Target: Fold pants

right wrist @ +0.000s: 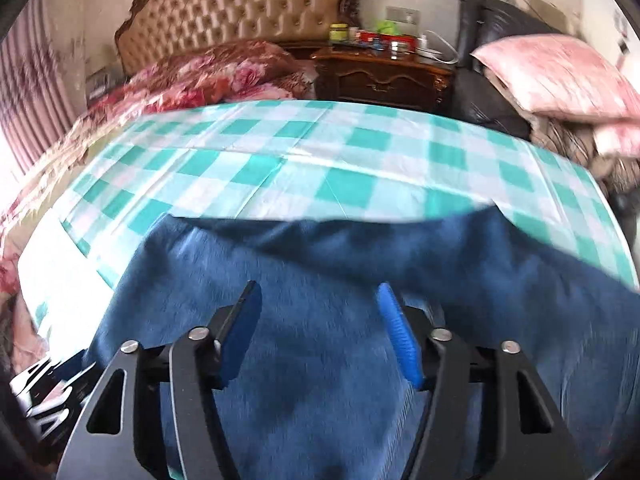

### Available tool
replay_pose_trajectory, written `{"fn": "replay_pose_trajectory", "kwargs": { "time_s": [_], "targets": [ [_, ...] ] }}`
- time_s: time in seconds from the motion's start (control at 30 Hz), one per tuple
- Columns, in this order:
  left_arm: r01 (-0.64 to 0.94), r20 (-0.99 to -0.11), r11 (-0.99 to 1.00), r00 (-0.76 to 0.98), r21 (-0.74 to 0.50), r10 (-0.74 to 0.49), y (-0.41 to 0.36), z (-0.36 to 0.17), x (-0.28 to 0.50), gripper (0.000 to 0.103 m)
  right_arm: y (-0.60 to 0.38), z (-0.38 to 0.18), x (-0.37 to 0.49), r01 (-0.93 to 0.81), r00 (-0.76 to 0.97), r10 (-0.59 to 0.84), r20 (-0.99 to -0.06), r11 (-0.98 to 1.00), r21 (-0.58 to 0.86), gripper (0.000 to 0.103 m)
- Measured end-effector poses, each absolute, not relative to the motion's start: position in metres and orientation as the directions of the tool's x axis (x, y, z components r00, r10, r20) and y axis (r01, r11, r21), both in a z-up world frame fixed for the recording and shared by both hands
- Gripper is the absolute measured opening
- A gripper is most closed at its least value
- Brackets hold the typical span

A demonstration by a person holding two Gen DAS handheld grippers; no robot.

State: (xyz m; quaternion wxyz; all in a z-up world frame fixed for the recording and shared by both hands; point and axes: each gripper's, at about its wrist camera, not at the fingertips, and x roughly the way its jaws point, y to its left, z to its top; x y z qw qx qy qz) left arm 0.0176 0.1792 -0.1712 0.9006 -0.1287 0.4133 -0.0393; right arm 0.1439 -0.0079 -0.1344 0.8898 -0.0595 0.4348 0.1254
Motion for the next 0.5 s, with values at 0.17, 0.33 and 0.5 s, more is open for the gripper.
{"fn": "replay_pose_trajectory", "kwargs": {
  "time_s": [0.17,0.33,0.5],
  "targets": [
    [-0.027,-0.725,0.953,0.656,-0.302,-0.211,0.184,-0.171,0.014,0.037,-0.011,-0.168,0.176,-0.226,0.529,0.089,-0.844,0.973,-0.039,0.040],
    [-0.019,-0.701,0.937,0.668,-0.350,-0.249,0.191,-0.174,0.010,0.030,-0.016,-0.166,0.172,-0.178,0.528,0.057,-0.848,0.983,-0.045,0.040],
    [-0.013,-0.681,0.922,0.678,-0.388,-0.277,0.196,-0.176,0.009,0.030,0.049,-0.131,0.156,-0.334,0.573,0.143,-0.807,0.940,-0.071,0.040]
  ]
}}
